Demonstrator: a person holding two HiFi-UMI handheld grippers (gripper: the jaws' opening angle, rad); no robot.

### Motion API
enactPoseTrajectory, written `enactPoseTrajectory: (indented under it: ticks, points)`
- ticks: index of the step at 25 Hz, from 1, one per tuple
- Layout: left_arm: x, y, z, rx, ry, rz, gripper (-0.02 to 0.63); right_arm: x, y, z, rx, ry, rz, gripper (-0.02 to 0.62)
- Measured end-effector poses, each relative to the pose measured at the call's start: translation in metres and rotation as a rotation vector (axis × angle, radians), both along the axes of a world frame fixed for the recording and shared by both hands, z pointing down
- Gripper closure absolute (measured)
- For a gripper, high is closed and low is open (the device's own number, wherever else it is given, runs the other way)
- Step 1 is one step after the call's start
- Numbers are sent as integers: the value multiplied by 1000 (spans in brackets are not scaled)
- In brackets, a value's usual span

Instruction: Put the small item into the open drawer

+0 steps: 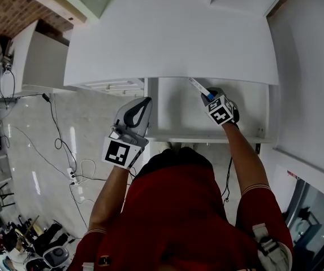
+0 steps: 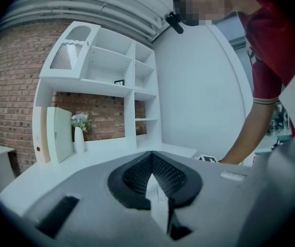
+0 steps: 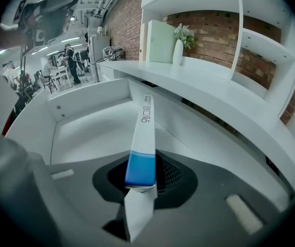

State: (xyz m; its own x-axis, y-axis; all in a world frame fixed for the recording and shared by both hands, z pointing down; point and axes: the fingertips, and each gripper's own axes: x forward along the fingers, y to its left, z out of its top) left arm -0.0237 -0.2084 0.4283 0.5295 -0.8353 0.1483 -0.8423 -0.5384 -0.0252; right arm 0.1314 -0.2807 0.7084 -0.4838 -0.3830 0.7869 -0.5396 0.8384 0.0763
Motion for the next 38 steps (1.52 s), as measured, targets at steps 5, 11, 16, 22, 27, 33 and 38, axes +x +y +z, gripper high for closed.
enactPoseTrajectory:
  ticks: [5, 11, 16, 22, 27, 33, 38]
  points:
    - [-3, 1, 4, -3, 8, 8, 607, 4, 2, 3, -23, 11, 5, 451]
    - [0, 1, 3, 9, 18, 38, 607, 15, 8, -16, -13, 16, 19, 386]
    - [2, 3, -5, 38, 45, 53, 607, 24, 12, -69, 87, -14, 29, 385]
    - [13, 11, -22, 86, 63, 91, 607, 11, 29, -163, 218, -186, 60, 442]
    - [21, 20, -42, 126, 87, 120, 607, -11, 56, -244, 310, -422, 106, 540]
    - [25, 30, -60, 159, 109, 153, 607, -34, 87, -304, 373, -623, 154, 583]
    - [22, 38, -70, 168, 125, 167, 607, -50, 110, -334, 407, -727, 170, 583]
